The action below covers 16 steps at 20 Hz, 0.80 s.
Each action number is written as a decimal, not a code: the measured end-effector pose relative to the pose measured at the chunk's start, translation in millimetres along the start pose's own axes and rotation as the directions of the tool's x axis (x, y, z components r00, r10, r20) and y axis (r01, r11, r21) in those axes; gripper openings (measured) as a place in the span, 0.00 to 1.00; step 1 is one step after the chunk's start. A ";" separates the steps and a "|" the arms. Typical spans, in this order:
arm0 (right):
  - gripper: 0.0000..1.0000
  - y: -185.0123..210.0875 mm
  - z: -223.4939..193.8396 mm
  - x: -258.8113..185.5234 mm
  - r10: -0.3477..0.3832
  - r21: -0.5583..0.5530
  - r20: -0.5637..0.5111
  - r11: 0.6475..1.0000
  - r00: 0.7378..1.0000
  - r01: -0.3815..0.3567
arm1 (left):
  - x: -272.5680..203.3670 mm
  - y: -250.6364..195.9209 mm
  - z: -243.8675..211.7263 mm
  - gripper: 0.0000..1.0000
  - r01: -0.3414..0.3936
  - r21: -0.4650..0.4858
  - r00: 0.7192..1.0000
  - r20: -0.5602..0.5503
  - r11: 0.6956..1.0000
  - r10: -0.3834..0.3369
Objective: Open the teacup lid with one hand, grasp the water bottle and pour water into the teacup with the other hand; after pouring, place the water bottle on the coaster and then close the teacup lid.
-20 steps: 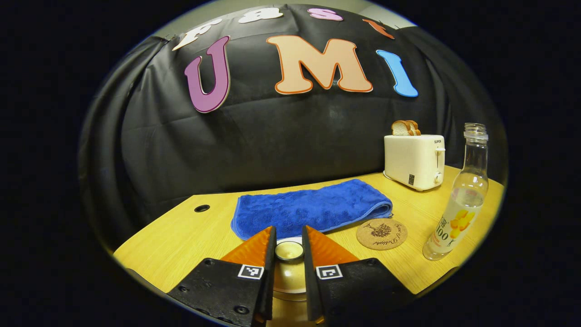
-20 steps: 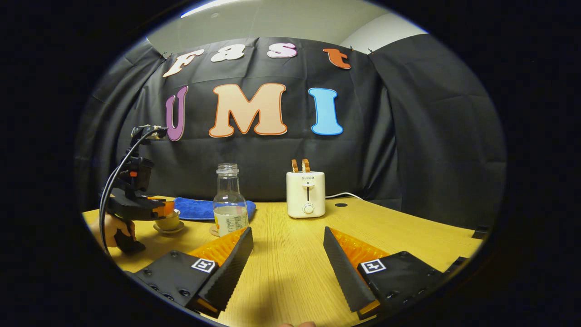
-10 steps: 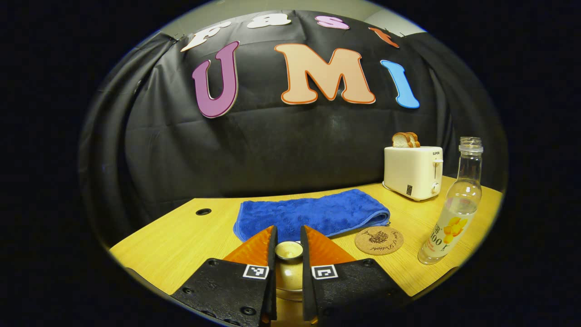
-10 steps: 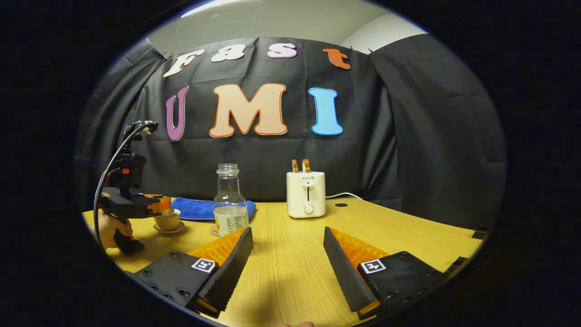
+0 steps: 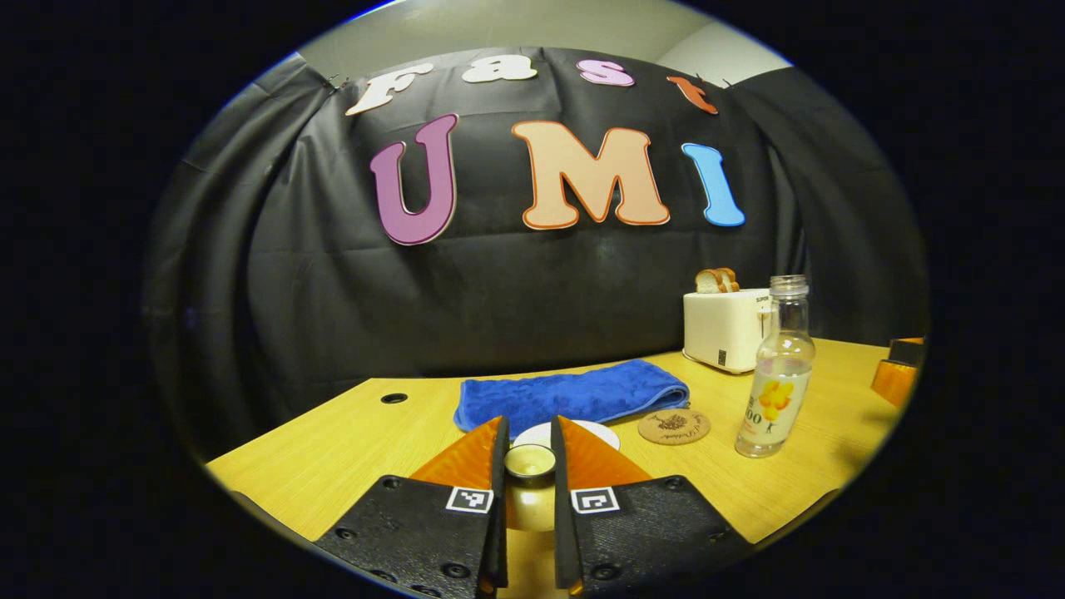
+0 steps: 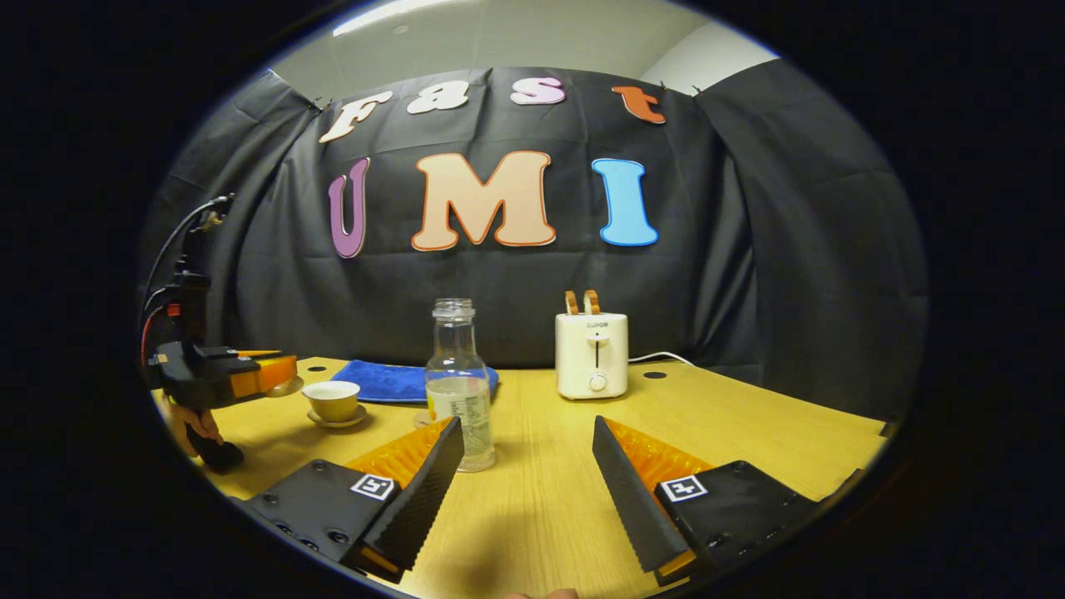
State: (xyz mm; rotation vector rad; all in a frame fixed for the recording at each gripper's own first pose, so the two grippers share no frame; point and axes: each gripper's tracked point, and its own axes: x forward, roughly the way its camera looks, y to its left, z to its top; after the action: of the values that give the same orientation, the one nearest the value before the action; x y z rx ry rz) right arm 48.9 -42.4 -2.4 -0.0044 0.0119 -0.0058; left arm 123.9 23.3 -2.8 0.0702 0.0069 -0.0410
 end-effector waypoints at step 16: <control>0.99 53.2 -34.0 76.0 0.042 -0.013 -0.201 0.999 0.979 -0.045 | -51.9 33.1 -6.6 0.19 -0.033 -0.081 0.999 0.010 0.996 0.034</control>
State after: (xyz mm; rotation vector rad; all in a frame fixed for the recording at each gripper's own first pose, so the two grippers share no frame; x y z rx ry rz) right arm 124.8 10.3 -37.6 -0.0209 0.2141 0.0375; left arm 73.4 58.9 -6.7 -0.0106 -0.0039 -0.0076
